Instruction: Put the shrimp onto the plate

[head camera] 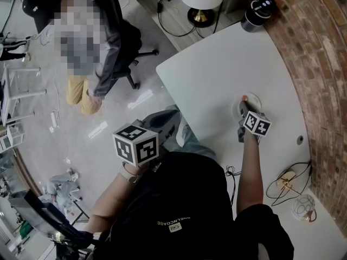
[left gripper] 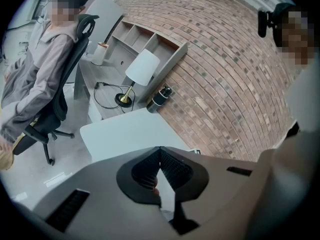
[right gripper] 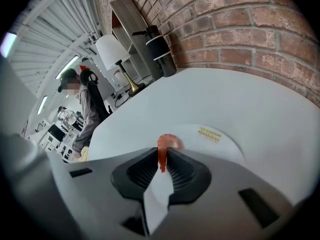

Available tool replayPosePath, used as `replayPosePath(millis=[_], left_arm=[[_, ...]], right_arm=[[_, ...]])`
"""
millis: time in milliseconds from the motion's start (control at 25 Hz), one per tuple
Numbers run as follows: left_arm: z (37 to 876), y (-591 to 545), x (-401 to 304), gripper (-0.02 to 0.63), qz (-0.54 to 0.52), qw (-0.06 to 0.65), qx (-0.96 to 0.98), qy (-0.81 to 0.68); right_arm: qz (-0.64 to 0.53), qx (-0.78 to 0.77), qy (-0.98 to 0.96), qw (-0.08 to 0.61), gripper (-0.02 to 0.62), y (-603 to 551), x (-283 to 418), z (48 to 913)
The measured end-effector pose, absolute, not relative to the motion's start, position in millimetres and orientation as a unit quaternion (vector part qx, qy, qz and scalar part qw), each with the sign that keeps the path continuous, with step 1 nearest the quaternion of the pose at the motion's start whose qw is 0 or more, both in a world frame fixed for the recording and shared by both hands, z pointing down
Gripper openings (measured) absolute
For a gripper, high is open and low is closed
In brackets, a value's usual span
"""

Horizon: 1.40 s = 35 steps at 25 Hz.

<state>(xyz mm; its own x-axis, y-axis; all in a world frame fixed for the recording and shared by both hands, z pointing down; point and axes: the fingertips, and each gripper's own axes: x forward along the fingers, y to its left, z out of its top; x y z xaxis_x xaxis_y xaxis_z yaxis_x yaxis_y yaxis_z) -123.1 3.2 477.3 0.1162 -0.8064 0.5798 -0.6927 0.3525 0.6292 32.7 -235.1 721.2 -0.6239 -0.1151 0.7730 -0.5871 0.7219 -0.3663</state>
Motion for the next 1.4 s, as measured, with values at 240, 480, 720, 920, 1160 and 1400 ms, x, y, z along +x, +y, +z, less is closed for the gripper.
replayPosePath(millis=[240, 480, 720, 920, 1160, 1400], left_arm=[[478, 3, -123, 0.003, -0.057, 0.489, 0.564, -0.663], [478, 2, -123, 0.003, -0.058, 0.489, 0.564, -0.662], [478, 1, -124, 0.003, -0.058, 0.489, 0.565, -0.662], [477, 3, -124, 0.003, -0.058, 0.488, 0.565, -0.663], [476, 1, -122, 0.003, -0.058, 0.486, 0.571, -0.66], [472, -6, -117, 0.003, -0.055, 0.48, 0.585, -0.651]], right_arm=[[0.316, 0.209, -0.842, 0.384, 0.052, -237, 31, 723], [0.328, 0.209, -0.839, 0.379, 0.052, -236, 31, 723], [0.338, 0.215, -0.835, 0.378, 0.054, -237, 34, 722], [0.336, 0.222, -0.835, 0.375, 0.054, -241, 38, 717], [0.335, 0.233, -0.841, 0.355, 0.054, -249, 41, 701], [0.324, 0.244, -0.857, 0.317, 0.054, -264, 43, 664]])
